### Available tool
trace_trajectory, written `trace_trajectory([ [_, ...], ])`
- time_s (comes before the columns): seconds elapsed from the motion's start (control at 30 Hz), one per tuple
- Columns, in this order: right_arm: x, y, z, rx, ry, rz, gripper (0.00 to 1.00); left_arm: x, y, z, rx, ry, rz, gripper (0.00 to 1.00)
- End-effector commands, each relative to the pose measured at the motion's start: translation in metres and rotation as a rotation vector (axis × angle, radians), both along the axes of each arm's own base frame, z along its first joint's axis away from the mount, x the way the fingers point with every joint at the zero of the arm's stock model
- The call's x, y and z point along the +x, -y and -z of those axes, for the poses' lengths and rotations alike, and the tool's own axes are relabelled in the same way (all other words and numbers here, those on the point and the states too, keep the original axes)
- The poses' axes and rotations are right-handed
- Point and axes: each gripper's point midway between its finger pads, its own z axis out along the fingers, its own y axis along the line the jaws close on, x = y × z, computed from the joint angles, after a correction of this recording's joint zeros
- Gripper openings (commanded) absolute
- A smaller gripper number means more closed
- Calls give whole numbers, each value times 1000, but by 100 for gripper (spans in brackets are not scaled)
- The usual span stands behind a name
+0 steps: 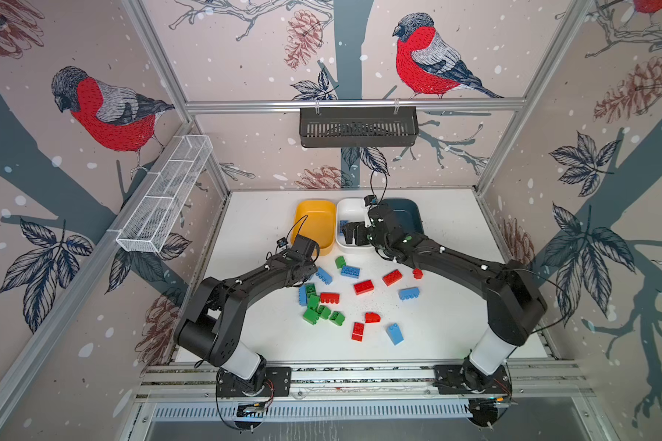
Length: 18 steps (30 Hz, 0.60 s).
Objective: Sort the legos into containers by color
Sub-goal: 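Grasp a light blue brick with the left gripper while the right withdraws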
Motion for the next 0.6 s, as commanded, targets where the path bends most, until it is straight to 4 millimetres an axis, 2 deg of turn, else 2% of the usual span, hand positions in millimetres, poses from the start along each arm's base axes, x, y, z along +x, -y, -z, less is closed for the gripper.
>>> trace_trajectory([
  [0.0,6,25,-19,46,102,144,99,1,-9,4,48,-9,-42,73],
  [0.13,0,48,-16,14,126,240,99,2,-9,13,71,-33,-39,71],
  [0.37,-7,74,-13,-58,102,337,99,-6,-6,25,191,-85,-15,62],
  [0.57,-8,85,-15,-83,109,381,100,-13,-4,35,185,-112,-8,50],
])
